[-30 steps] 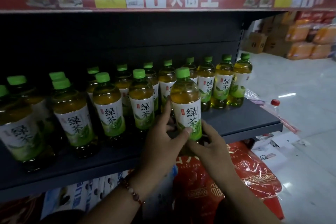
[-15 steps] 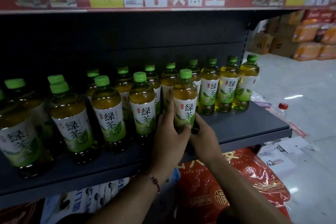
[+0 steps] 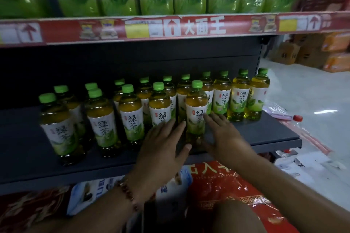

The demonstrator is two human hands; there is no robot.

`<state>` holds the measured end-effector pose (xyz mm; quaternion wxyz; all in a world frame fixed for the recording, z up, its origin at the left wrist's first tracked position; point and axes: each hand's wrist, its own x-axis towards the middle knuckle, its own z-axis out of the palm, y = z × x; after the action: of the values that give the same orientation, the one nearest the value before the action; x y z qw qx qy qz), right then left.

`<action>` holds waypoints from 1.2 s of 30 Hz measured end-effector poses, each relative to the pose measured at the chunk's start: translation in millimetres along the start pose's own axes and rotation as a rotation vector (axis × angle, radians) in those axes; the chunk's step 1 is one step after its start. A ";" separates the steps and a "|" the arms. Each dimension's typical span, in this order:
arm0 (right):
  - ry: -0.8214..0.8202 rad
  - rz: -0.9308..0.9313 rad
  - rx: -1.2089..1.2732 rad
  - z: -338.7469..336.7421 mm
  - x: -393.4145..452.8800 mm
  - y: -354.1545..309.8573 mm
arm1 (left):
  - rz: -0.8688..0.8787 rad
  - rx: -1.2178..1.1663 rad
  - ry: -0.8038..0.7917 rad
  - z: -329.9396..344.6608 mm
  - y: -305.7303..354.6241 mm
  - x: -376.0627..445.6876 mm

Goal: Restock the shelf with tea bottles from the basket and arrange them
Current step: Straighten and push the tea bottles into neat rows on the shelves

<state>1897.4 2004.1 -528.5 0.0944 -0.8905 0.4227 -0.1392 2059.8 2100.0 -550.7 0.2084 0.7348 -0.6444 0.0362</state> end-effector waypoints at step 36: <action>0.321 -0.529 -0.169 -286.0 195.7 -328.5 | -0.096 0.096 0.365 -411.1 -194.0 79.5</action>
<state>2160.5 2042.5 -131.8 -0.0872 -0.9410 0.1960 -0.2618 2348.3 2187.0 -201.2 0.2880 0.7552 -0.5575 0.1897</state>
